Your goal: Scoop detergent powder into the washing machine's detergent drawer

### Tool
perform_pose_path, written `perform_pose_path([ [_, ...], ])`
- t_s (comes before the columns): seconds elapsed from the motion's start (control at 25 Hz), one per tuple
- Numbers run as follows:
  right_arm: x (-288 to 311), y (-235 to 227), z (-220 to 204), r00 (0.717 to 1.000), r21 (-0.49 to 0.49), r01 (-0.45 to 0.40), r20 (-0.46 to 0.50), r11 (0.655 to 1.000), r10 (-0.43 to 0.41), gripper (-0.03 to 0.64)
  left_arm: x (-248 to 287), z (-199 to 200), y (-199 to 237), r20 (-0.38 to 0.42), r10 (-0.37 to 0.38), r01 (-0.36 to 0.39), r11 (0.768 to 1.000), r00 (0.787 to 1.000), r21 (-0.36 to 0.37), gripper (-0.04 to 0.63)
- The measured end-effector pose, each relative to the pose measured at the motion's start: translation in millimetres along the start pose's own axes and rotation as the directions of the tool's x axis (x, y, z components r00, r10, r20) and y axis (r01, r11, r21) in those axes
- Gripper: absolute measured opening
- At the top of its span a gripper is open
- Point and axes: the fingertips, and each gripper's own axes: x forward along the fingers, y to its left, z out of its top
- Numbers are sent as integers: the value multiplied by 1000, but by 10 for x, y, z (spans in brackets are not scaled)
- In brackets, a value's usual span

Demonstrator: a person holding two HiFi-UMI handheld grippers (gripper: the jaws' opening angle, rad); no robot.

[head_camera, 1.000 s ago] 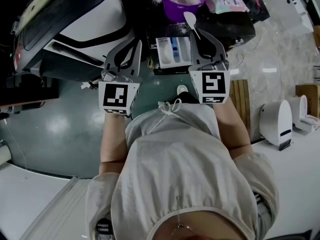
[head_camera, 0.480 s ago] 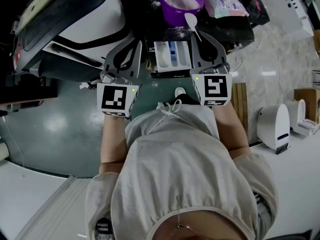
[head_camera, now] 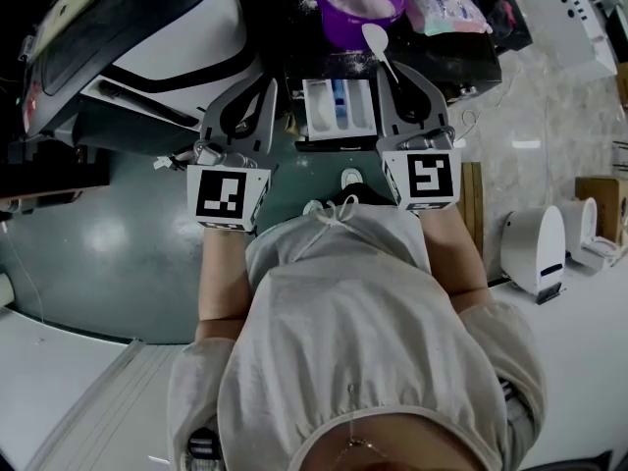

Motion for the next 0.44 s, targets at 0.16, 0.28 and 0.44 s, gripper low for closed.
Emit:
perform_pose_path([
  [0.16,9,23,-23,1000,8,-4,2,1000,4,8,-18,-28,22,-3,4,-4,1000,1000,-10,23],
  [0.28,23,46,-20,1000,7,-8,6,1000,8,9,-25,-20,42,6,6,-6,1000,1000,-17,22],
  [0.44,36,67,-34,1000,7,-8,5,1000,8,8,-30,-9,71,11,5,-5,1000,1000,-19,23],
])
